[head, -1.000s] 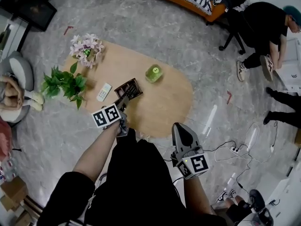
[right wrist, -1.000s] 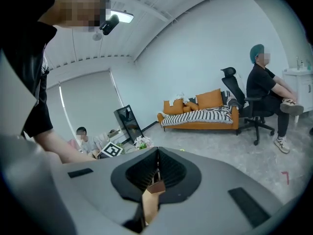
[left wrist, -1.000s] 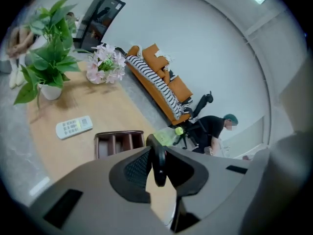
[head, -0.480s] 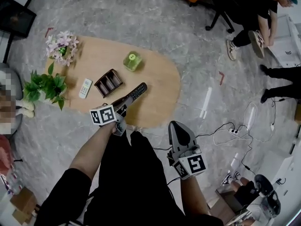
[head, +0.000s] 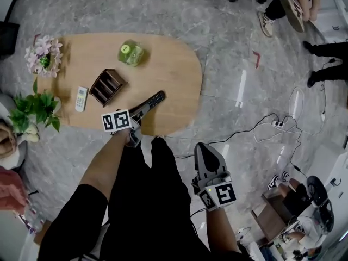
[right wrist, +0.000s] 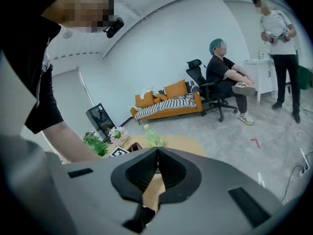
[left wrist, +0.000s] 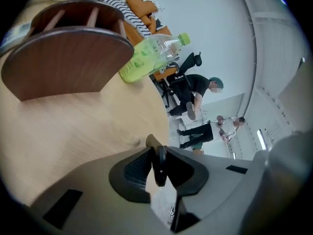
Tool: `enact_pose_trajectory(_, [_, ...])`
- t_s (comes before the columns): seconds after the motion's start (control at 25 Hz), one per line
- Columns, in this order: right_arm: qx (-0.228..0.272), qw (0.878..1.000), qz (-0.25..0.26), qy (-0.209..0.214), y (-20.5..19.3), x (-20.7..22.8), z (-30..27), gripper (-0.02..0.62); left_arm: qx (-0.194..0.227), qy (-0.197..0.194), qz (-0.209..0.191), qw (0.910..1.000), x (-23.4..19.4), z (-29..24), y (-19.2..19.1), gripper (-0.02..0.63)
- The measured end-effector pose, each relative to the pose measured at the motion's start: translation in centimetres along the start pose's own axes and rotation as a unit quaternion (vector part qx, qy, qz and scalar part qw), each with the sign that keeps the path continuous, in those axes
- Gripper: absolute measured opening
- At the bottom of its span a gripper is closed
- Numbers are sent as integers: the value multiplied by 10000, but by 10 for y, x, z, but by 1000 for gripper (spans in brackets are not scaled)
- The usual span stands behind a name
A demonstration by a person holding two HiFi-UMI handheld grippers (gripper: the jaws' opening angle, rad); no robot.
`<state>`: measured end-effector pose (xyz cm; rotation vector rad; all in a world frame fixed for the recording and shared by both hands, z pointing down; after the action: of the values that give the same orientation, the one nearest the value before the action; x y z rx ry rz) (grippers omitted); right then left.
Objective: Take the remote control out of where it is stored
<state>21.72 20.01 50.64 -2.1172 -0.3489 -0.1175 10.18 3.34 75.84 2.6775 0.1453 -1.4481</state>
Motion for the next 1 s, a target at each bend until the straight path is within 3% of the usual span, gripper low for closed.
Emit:
enact_pose_trajectory(0.2, [-145,9997,-131,-146,-18,8,0,8,121,-60,208,9997,-8,-13,5,74])
enact_pose_trajectory(0.4, [-15,9993,-298,-216,-17,7,-15,8,60,-62,34,10000,-11,-22,9,74])
enact_pose_trajectory(0.8, [-313,9993,-187,-113,-39,-2,-57,8,329,494,-334,9977,-35,-18,22,78])
enact_pose_trajectory(1.0, [-478,9985,-242,64,-51,-17,-58,8,303,674,-526,9959,-40,-20,27,131])
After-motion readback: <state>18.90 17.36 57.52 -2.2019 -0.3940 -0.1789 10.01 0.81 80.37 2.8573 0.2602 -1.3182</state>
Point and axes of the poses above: the fingertips, and each gripper's own axes: z backward along the fingers, x to its right, y out of its top, the point moved 2 cm from there along z, backward along the fingers, and after that the axes turned 11 degrees about z, right-handed, at the moved point
